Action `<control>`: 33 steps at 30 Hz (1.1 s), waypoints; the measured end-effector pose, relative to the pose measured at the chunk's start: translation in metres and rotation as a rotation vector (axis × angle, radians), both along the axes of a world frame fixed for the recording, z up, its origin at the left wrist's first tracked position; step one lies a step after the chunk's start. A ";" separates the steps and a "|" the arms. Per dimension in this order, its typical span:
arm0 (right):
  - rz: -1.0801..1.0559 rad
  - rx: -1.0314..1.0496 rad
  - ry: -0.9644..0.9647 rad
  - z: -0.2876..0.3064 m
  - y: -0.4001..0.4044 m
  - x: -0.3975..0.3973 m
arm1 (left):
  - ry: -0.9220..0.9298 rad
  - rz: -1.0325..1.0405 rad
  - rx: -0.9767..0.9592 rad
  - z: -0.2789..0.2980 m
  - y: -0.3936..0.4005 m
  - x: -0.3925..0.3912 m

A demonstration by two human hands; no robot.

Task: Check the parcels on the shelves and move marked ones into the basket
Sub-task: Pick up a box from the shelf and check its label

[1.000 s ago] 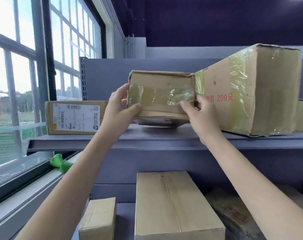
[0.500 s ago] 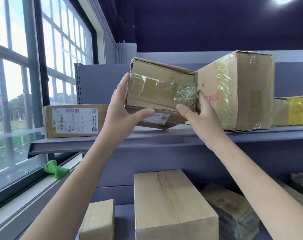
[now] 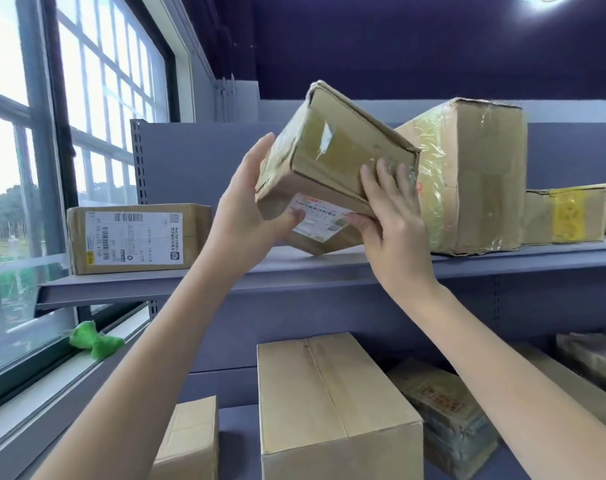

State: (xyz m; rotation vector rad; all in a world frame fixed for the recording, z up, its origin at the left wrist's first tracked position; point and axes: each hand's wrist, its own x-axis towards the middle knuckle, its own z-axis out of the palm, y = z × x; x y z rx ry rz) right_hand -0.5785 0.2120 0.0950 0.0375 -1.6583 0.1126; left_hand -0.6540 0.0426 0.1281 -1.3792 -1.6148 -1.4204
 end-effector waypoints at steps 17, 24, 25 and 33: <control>0.497 -0.633 0.013 -0.007 0.021 0.016 | -0.315 0.111 0.070 -0.017 0.008 -0.010; 0.587 -0.683 -0.043 -0.013 0.018 0.014 | -0.267 0.180 0.146 -0.021 -0.002 -0.016; 0.569 -0.684 -0.023 -0.012 0.017 0.015 | -0.279 0.186 0.128 -0.022 -0.005 -0.017; 0.515 -0.613 0.132 0.014 0.010 0.028 | -0.107 0.133 0.190 -0.013 -0.036 -0.009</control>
